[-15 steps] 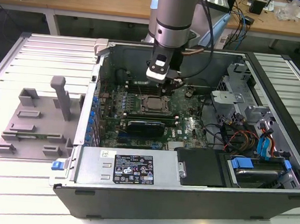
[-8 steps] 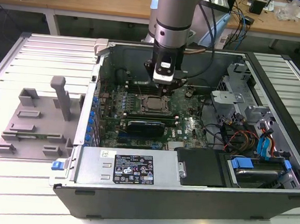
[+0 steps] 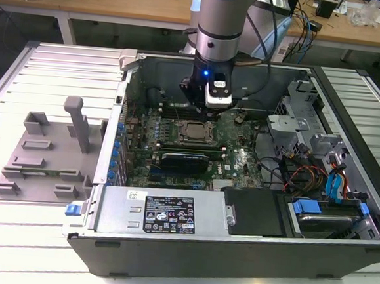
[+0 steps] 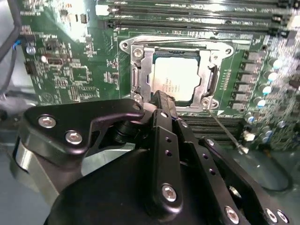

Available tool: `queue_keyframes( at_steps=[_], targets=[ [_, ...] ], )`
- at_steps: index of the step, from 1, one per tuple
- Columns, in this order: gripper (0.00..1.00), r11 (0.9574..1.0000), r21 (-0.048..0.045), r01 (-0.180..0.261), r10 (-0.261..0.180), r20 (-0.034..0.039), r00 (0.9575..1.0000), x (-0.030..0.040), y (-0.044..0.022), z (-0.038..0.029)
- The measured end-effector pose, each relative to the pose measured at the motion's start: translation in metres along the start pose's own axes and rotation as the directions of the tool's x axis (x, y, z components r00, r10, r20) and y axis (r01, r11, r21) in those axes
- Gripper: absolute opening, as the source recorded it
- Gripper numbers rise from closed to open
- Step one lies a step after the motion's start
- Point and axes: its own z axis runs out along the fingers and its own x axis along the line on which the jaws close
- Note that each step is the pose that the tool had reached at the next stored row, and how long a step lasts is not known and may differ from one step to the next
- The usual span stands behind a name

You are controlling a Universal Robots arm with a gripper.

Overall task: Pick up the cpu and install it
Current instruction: 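Close the cpu cover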

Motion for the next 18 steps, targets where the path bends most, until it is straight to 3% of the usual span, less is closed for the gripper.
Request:
queue_keyframes(
  at_steps=[2,4,7,10,11,12,15,17,18],
  targets=[
    [0.11,0.9972,-0.0009,0.074,-0.074,-0.0025,0.9972,0.0,0.0,0.0003],
    [0.11,0.9932,-0.0015,0.117,-0.117,-0.0039,0.9931,0.0,0.0,0.0005],
    [0.11,0.9745,-0.0035,0.225,-0.225,-0.0073,0.9744,0.0,-0.0001,0.0009],
    [0.11,0.9596,-0.0047,0.281,-0.281,-0.009,0.9595,0.0,-0.0001,0.0012],
    [0.11,0.9455,-0.0057,0.325,-0.326,-0.0103,0.9455,0.0,-0.0001,0.0014],
    [0.11,0.9361,-0.0063,0.352,-0.352,-0.0111,0.9361,0.0,-0.0001,0.0015],
    [0.11,0.9151,-0.0076,0.403,-0.403,-0.0126,0.915,0.0,-0.0001,0.0018],
    [0.11,0.8858,-0.0093,0.464,-0.464,-0.0143,0.8857,0.0,-0.0001,0.0022],
    [0.11,0.8768,-0.0098,0.481,-0.481,-0.0148,0.8767,0.0,-0.0001,0.0023]
  ],
)
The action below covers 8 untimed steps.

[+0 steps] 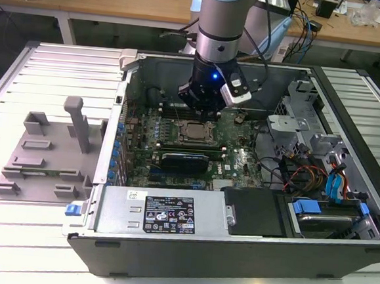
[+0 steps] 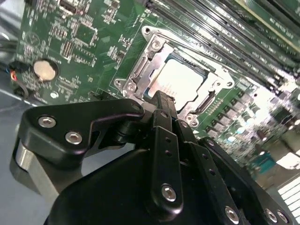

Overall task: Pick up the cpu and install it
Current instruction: 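Close the cpu cover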

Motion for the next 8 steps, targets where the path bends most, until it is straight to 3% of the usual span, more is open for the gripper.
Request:
queue_keyframes(
  at_steps=[3,5,8],
  targets=[
    [0.11,0.9973,-0.0008,0.073,-0.073,-0.0023,0.9973,0.0,0.0,0.001],
    [0.11,0.994,0.0041,0.11,-0.11,-0.0048,0.994,0.0,0.0,0.0011],
    [0.11,0.9945,0.0059,0.104,-0.104,-0.0048,0.9945,0.0,-0.0001,0.0013]
  ],
)
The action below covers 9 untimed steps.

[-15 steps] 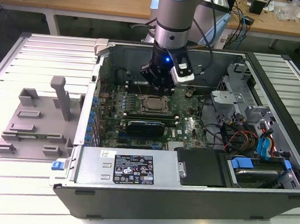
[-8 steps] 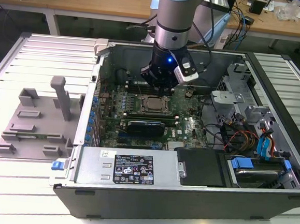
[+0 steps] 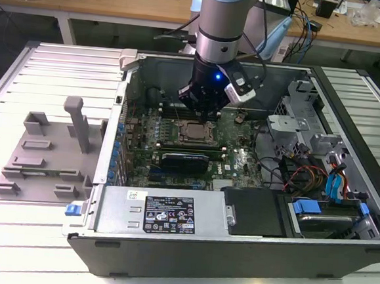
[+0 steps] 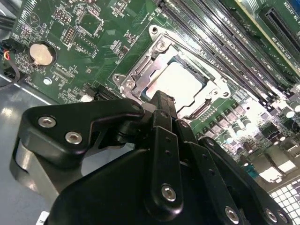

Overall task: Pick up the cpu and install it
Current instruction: 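Close the cpu cover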

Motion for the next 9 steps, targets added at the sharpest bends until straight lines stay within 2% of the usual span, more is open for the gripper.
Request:
queue_keyframes(
  at_steps=[1,3,7,9],
  targets=[
    [0.11,0.9997,0.0018,-0.026,0.026,0.0005,0.9997,0.0,0.0,0.0006],
    [0.11,0.9991,0.0035,-0.043,0.043,0.0007,0.9991,0.0,-0.0001,0.0009],
    [0.11,0.9986,0.0038,-0.053,0.053,0.0012,0.9986,0.0017,-0.0018,0.0012],
    [0.11,0.9986,0.006,-0.053,0.053,0.002,0.9986,0.0068,-0.005,0.0011]
  ],
)
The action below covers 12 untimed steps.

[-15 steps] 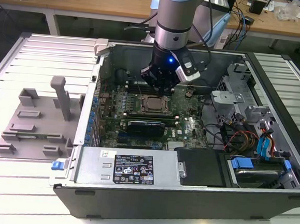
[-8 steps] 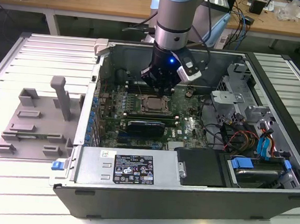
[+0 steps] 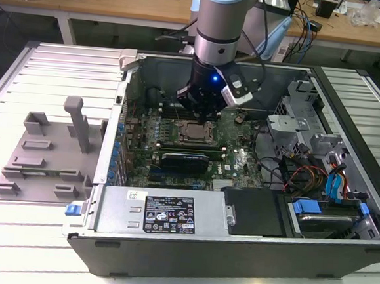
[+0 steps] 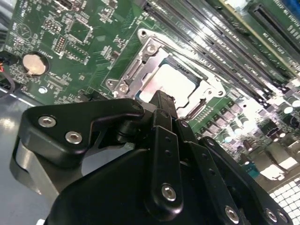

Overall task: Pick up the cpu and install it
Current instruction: 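Close the cpu cover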

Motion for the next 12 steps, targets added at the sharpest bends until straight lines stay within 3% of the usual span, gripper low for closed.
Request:
queue_keyframes(
  at_steps=[3,8,12],
  targets=[
    [0.11,1.0,0.0087,0.0,0.0,0.0003,1.0,0.0032,-0.0019,0.0],
    [0.11,0.9994,0.0334,0.0,0.0,-0.0005,1.0,0.0067,-0.0023,-0.0002],
    [0.11,0.9994,0.0335,0.0,0.0,0.0009,1.0,0.0079,-0.0056,-0.0001]
  ],
)
